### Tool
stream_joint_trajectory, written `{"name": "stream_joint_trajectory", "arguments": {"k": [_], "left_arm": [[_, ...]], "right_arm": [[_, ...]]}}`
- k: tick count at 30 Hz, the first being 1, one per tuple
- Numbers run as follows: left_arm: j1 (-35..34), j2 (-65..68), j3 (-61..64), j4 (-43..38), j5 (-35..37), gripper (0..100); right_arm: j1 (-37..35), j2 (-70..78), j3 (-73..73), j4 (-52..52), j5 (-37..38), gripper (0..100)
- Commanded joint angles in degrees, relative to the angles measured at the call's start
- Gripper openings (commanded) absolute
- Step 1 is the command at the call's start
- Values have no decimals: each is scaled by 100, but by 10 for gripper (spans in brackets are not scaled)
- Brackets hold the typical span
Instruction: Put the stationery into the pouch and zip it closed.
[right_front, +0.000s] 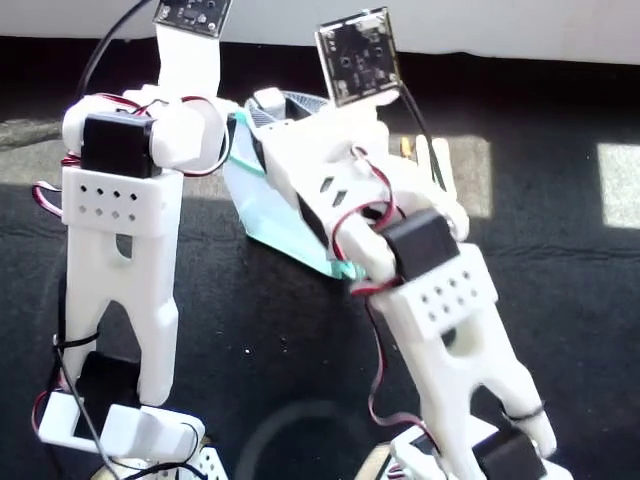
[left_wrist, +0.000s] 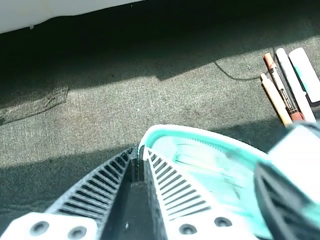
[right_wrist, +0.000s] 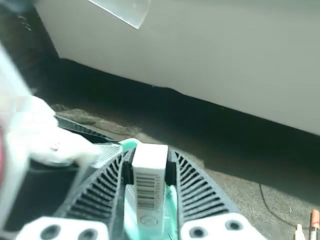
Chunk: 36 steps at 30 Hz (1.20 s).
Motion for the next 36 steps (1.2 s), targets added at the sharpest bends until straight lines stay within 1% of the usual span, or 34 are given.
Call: {"name": "stream_joint_trajectory", "arguments": {"k": [1,5,9,13,14,17,18,23,30,31,34,36], "left_arm": [[127,295,-13,334,44,9],[127,321,-31,325,44,9],[127,338,-13,290,44,9],[127,338,-13,290,35,10],[127,338,-13,290,35,10],[127,347,-13,290,35,10],[127,347,-13,290,35,10],[127,347,-13,290,26,10],[127,347,-4,290,26,10],[127,347,-4,299,26,10],[127,347,-4,299,26,10],[127,347,-4,316,26,10]], "right_arm": [[321,233,-75,-92,0,6],[418,418,-48,-92,0,6],[312,418,-75,-40,0,6],[198,391,-259,312,0,17],[145,382,-321,479,0,47],[31,347,-505,945,-26,193],[13,347,-637,1086,-18,211],[13,356,-1411,1358,-9,183],[22,356,-2527,1798,-9,182],[92,365,-2615,1842,-9,182],[637,365,-2765,1930,-9,181],[1262,365,-2730,1947,-26,180]]}}
